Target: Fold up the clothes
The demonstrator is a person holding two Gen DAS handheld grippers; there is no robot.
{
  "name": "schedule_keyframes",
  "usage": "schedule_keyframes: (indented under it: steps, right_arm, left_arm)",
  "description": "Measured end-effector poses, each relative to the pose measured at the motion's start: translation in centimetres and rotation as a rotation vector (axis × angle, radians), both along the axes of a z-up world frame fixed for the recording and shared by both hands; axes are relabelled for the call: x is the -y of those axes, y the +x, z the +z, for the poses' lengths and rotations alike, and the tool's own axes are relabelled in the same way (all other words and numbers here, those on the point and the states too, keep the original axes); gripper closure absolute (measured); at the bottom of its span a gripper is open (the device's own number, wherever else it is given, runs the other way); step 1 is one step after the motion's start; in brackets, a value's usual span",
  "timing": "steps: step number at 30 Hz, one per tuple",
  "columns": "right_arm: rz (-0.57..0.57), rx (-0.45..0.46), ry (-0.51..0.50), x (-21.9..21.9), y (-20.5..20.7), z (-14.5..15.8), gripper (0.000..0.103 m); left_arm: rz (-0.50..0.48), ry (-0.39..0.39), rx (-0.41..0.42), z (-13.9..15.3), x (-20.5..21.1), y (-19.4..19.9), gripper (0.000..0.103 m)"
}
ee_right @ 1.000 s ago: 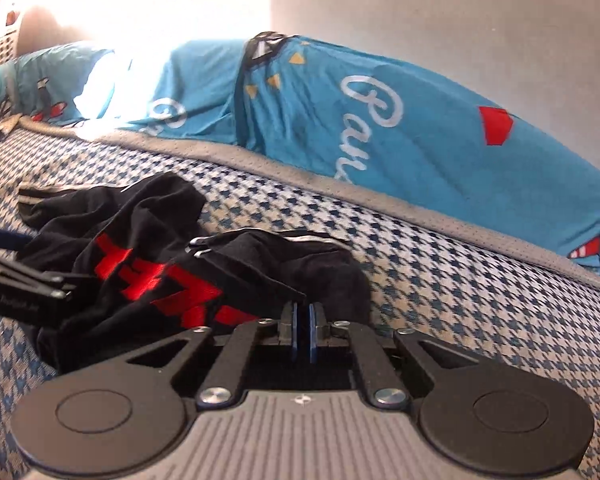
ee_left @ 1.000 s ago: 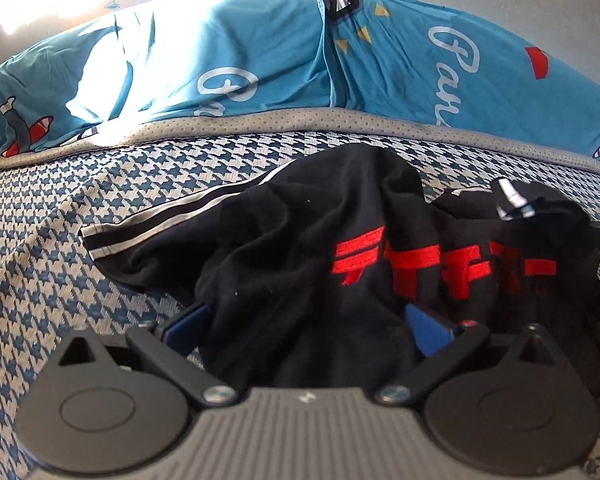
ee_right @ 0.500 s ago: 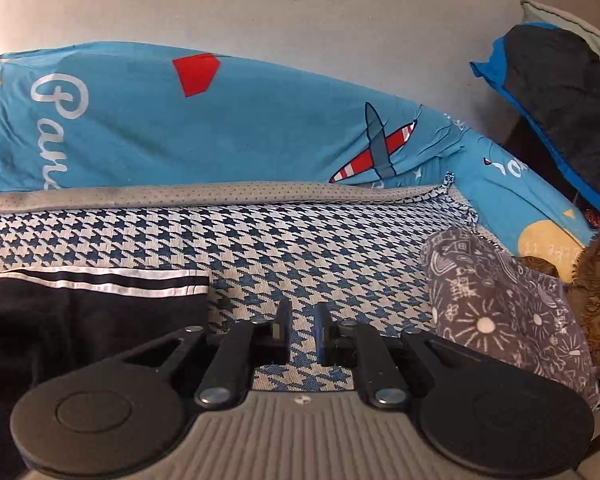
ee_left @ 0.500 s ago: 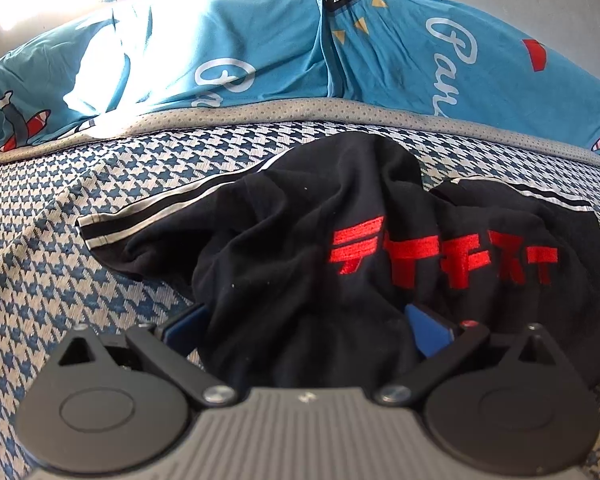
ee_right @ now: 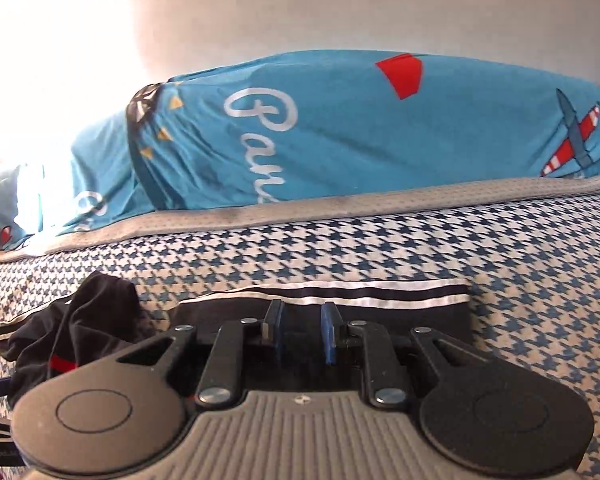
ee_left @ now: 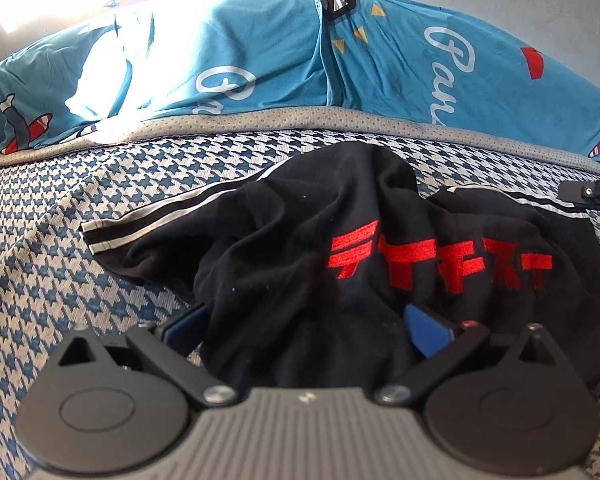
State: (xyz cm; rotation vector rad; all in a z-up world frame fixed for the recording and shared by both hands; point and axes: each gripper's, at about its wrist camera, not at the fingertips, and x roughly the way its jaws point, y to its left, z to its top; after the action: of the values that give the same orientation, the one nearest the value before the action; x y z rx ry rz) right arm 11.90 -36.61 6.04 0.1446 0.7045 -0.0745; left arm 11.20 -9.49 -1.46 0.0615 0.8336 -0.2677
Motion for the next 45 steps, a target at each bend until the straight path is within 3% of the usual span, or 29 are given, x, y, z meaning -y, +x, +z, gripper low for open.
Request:
schedule_keyframes:
  steps: [7, 10, 14, 19, 24, 26, 27, 33, 40, 45]
  right_arm:
    - [0.132, -0.001, 0.0, -4.1, 2.7, -1.3, 0.083]
    - [0.18, -0.01, 0.005, -5.4, 3.7, -1.8, 0.077]
    - [0.244, -0.048, -0.056, -7.1, 4.6, -2.9, 0.07]
    - [0.299, -0.102, -0.159, -8.6, 5.5, -4.8, 0.068]
    - [0.268, -0.12, -0.18, -8.6, 6.3, -5.9, 0.072]
    - [0.251, -0.114, -0.184, -8.6, 6.6, -5.8, 0.091]
    - [0.24, -0.113, -0.188, -8.6, 6.8, -5.7, 0.093]
    - [0.16, -0.021, -0.126, -7.6, 7.4, -4.3, 0.096]
    - [-0.026, 0.139, -0.013, -4.4, 7.8, -1.4, 0.096]
    - [-0.146, 0.231, 0.007, -2.8, 8.0, -0.1, 0.096]
  left_arm:
    - [0.012, -0.014, -0.019, 0.1, -0.3, 0.2, 0.0]
    - [0.017, -0.022, -0.027, 0.1, -0.5, 0.4, 0.0]
    - [0.026, -0.035, -0.039, 0.1, -0.7, 0.6, 0.0]
    - [0.03, -0.041, -0.048, 0.0, -0.8, 0.7, 0.0]
    - [0.033, -0.048, -0.05, 0.0, -1.0, 0.9, 0.0]
    - [0.034, -0.053, -0.048, 0.1, -1.1, 1.1, 0.0]
    - [0.035, -0.055, -0.048, 0.1, -1.2, 1.1, 0.0]
    - [0.039, -0.071, -0.043, 0.2, -1.6, 1.6, 0.0]
    - [0.064, -0.098, 0.007, 0.9, -2.2, 2.1, 0.0]
    - [0.12, -0.094, 0.009, 1.0, -3.1, 3.2, 0.0]
